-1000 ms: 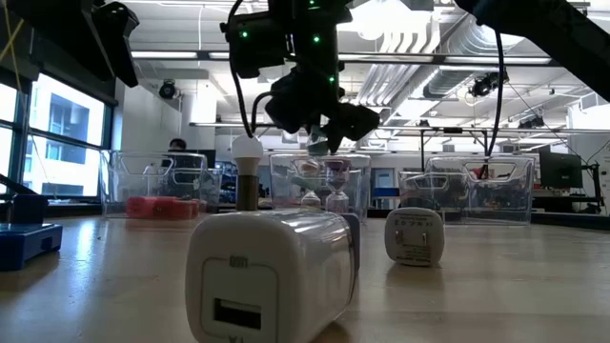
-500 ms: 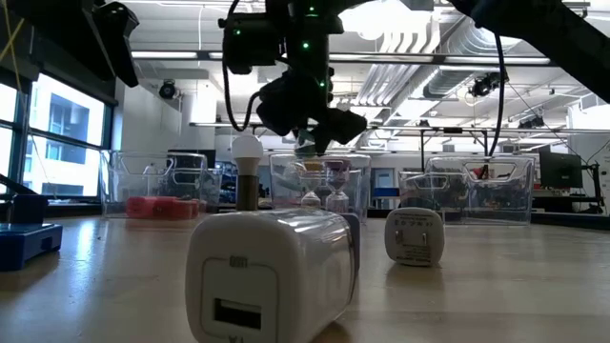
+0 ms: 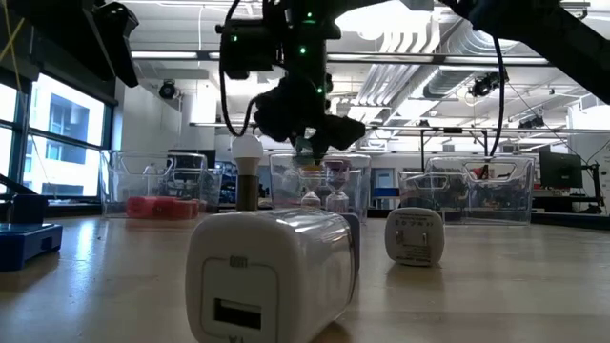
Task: Pick & Place Office items
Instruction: Put the blue hourglass into the middle transparent bin, then put the light blue digital clock into the right transparent bin
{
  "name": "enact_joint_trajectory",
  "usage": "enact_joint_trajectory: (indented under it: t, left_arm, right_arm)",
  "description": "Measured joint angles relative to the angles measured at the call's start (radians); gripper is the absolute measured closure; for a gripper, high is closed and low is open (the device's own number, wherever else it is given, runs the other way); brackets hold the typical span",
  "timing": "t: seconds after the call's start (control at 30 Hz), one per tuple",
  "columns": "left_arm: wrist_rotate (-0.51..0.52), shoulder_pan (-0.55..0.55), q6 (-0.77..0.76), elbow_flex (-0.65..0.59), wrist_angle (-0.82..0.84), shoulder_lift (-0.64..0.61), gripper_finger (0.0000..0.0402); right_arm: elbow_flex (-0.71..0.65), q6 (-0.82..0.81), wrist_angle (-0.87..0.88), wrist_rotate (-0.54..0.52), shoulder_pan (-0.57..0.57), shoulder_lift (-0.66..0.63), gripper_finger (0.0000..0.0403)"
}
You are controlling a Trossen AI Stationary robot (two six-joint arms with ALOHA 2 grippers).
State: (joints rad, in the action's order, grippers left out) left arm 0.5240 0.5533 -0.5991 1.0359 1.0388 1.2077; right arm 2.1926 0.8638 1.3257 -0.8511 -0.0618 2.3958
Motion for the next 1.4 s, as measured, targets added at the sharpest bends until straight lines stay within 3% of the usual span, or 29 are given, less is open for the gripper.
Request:
enact_joint_trajectory:
  t: [0.17, 0.8, 1.4]
  left_arm:
    - [0.0, 0.004, -0.002, 0.0, 0.001, 0.0, 0.0128]
    - [-0.001, 0.065, -0.007, 0.0, 0.0, 0.0, 0.0128]
    - [0.001, 0.065, -0.023, 0.0, 0.0, 0.0, 0.0128]
  right_arm:
    - [0.0, 0.002, 0.005, -0.041, -0.005, 0.03, 0.0221]
    - [0.002, -0.13, -0.008, 0.027, -0.006, 0.037, 0.0188]
    - [-0.002, -0.191, 0.042, -0.11, 0.038, -0.021, 0.0186]
